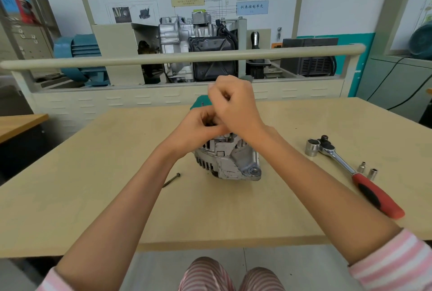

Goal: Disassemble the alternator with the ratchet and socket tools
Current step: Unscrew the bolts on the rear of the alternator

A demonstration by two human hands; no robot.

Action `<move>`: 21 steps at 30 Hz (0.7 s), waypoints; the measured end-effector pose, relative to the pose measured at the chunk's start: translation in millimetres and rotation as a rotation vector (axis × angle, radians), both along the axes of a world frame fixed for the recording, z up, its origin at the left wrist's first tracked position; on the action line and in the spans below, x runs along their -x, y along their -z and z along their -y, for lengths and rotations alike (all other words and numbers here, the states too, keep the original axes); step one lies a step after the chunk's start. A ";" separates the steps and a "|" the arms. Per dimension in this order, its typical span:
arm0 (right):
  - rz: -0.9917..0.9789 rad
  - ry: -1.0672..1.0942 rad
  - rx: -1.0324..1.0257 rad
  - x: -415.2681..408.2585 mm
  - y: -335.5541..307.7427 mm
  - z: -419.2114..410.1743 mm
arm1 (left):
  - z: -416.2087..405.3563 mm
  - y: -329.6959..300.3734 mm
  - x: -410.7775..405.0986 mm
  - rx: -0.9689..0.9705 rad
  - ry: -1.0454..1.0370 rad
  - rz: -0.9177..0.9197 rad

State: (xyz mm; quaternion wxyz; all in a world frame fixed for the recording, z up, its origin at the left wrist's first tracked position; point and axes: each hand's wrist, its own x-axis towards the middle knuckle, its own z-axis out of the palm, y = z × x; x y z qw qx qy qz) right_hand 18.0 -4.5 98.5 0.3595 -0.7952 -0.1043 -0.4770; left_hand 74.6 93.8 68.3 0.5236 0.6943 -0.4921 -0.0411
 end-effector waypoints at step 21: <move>-0.036 0.783 0.461 0.0 13.1 -18.5 | 2.6 -0.2 0.5 0.064 -0.051 0.019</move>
